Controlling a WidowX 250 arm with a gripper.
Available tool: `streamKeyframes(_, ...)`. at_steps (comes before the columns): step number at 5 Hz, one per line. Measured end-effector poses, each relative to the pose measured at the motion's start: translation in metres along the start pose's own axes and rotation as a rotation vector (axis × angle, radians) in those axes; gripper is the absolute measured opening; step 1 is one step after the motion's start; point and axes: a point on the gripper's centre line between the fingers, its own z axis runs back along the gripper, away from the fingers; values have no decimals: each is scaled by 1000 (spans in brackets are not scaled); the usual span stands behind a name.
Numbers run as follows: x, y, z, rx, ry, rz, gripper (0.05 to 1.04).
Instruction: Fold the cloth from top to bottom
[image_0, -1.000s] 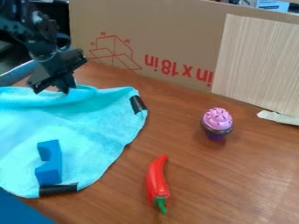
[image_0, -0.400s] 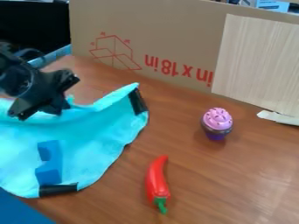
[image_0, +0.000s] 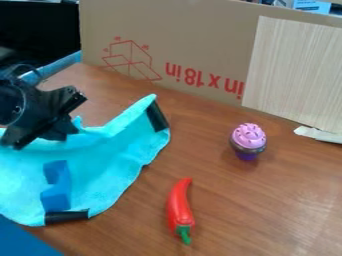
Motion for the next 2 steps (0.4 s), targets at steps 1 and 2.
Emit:
streamKeyframes(1,-11,1,11,-9,5,-2,50)
streamKeyframes(2,-24,4,19,-11,17,-23,50)
